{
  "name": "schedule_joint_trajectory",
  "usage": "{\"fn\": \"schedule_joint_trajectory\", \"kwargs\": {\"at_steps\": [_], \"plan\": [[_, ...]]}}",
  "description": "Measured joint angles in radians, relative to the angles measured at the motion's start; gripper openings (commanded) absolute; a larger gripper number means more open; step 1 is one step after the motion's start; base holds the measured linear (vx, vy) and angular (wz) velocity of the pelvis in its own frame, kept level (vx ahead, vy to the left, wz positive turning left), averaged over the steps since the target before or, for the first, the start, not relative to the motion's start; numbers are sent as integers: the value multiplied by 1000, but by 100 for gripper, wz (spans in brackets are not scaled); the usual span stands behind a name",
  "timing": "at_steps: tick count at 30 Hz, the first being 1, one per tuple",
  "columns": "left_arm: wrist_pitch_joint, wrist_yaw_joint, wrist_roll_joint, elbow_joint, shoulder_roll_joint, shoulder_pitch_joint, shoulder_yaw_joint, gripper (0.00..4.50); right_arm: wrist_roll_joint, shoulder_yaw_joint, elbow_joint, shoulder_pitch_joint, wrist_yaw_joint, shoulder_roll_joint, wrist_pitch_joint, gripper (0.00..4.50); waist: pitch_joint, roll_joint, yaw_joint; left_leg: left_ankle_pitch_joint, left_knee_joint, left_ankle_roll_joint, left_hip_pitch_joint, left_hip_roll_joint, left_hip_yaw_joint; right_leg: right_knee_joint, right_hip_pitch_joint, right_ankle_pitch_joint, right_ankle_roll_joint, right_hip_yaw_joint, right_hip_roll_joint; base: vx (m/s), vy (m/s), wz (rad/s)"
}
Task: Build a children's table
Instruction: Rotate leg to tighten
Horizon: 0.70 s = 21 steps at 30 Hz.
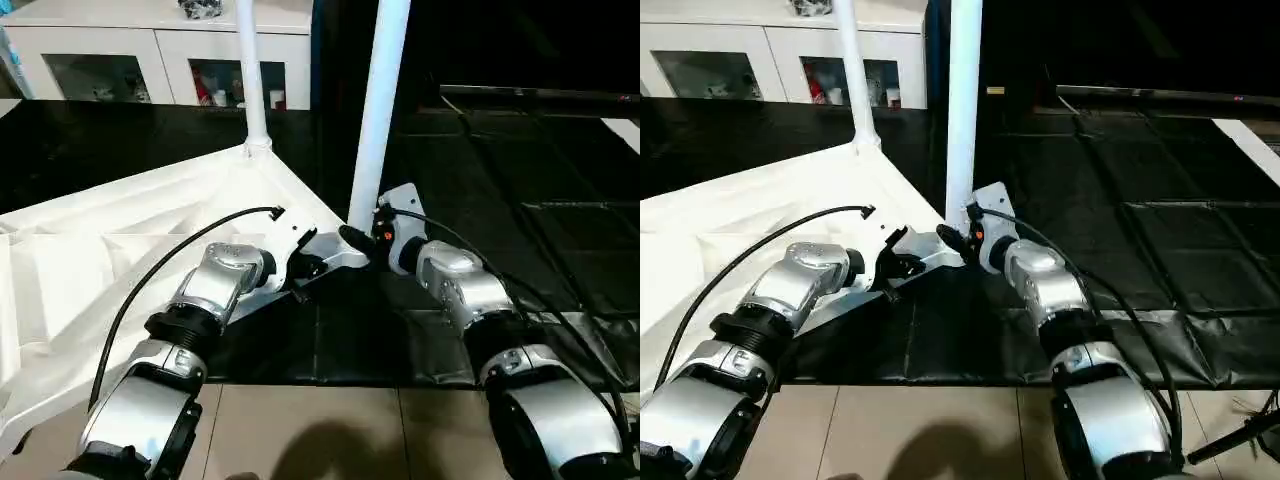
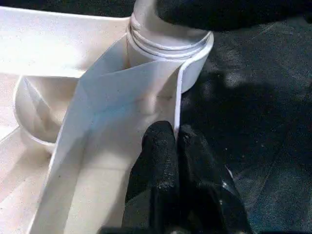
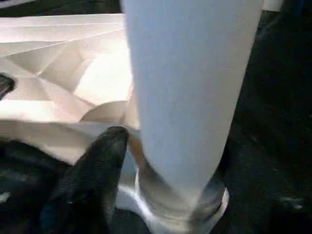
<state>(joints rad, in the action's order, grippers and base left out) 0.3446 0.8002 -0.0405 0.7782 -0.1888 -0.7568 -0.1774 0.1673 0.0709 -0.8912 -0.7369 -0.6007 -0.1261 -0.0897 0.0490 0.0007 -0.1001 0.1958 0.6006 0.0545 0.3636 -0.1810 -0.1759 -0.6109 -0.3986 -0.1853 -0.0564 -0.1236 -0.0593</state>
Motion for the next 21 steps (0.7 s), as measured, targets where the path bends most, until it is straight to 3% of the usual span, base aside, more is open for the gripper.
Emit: {"fn": "schedule_joint_trajectory", "kwargs": {"at_steps": [3,7,9,13,16,21], "plan": [[-13,4,-5,0,-19,3,0,0,0,3,25,35,-105,-41,7,357,0,0,4,0,0,0,0,0,0,0,0,0,-1,0,0,0,0,0],[-31,12,-5,0,-42,6,1,0,0,58,41,90,-269,-71,4,392,1,0,11,0,0,0,2,-1,0,0,-4,1,-2,0,1,0,0,0],[-42,45,-5,-13,-52,13,-5,0,0,83,64,105,-351,-103,-1,403,1,1,2,-1,0,-1,4,-1,0,0,-5,1,-2,0,1,0,0,0],[-64,119,-4,-49,-92,38,-23,0,15,79,98,106,-454,-166,-8,441,1,1,-8,0,0,-2,4,-1,0,0,-5,1,-1,0,1,0,0,0],[-92,185,-2,-70,-119,56,-42,0,27,63,107,105,-530,-207,9,447,1,1,-18,0,0,-2,3,-1,0,0,-5,0,-1,0,1,0,0,0],[-168,339,9,-121,-179,98,-85,0,29,81,139,106,-655,-254,60,447,1,1,-37,0,1,-2,3,-1,0,0,-5,0,-1,0,1,0,0,0]]}}
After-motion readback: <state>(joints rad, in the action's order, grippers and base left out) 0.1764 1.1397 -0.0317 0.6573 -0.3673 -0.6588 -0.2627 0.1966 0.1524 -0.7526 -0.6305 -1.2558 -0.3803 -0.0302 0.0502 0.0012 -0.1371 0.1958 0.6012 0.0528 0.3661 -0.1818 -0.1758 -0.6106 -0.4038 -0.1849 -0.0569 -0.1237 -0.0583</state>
